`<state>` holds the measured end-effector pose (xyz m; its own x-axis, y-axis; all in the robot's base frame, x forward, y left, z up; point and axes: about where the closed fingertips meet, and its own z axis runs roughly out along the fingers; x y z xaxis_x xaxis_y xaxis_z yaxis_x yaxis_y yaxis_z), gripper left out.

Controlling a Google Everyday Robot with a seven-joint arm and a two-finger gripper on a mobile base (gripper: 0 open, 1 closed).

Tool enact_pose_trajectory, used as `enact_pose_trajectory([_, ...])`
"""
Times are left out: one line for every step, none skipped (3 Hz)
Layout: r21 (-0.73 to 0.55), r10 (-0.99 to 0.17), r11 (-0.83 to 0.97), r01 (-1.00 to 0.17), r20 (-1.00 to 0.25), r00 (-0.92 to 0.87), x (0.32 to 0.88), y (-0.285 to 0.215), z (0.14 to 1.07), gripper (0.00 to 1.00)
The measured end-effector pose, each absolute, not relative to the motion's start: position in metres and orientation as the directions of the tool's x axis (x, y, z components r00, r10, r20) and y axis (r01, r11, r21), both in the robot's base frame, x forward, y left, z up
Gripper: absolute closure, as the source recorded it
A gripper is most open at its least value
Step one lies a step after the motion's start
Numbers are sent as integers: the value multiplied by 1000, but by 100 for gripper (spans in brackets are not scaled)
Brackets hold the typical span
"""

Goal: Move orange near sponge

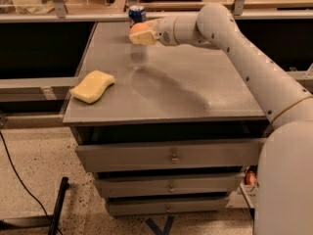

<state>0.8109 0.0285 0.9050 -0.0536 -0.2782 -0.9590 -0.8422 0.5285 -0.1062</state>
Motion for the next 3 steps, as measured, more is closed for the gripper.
enact_pose_trajectory([-157, -289, 382, -910, -956, 44, 774, 69, 916, 81])
enact_pose_trajectory([-186, -285, 232, -955, -952, 116, 744, 105, 915, 80])
enact_pose_trajectory([-165, -299, 129, -978, -947, 120, 722, 121, 898, 77])
